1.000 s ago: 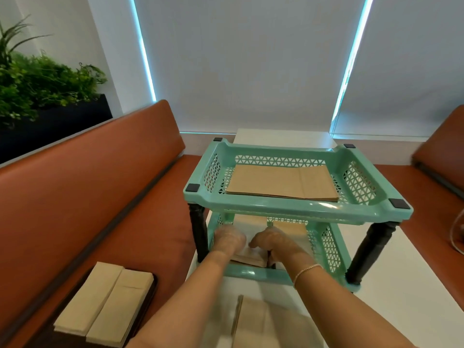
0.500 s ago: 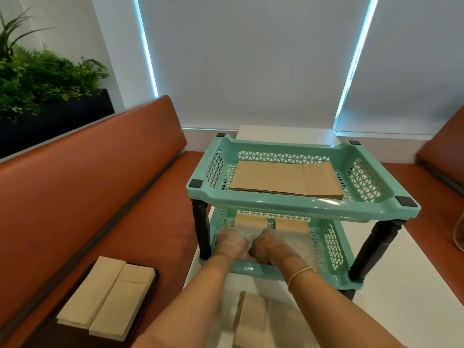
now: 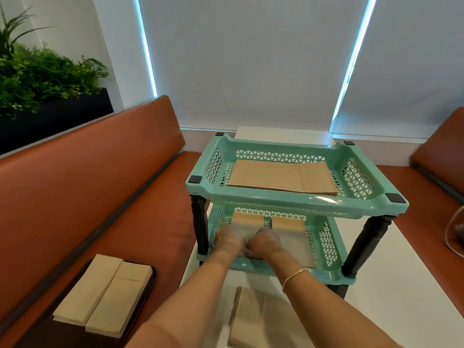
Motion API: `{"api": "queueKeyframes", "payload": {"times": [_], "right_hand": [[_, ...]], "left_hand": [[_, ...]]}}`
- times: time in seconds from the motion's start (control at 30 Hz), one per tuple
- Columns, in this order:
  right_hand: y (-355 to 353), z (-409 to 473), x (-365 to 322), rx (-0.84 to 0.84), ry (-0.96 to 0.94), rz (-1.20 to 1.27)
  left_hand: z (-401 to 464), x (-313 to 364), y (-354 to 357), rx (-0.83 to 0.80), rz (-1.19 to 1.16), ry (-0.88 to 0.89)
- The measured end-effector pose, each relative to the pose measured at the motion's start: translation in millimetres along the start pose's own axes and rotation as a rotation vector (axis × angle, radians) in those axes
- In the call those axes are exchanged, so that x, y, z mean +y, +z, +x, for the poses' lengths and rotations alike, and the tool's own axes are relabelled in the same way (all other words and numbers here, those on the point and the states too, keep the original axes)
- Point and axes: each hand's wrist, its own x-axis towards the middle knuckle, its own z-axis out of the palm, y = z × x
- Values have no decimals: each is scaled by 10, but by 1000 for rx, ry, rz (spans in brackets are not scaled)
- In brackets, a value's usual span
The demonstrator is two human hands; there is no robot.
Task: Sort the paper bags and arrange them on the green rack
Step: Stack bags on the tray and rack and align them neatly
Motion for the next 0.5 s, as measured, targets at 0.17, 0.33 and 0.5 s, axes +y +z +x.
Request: {"api": "queueKeyframes", "payload": {"times": [0.17,0.33,0.5], "right_hand": [[-231,-106,61,86,46,142],[-325,-375,269,-12,128,280],[-160,-666,554,-109,168,252]], "left_hand": [[-165,101,-102,86,39,37],[-414,149,-195,62,106,84],[-804,-6,-18,-176,109,84]]}}
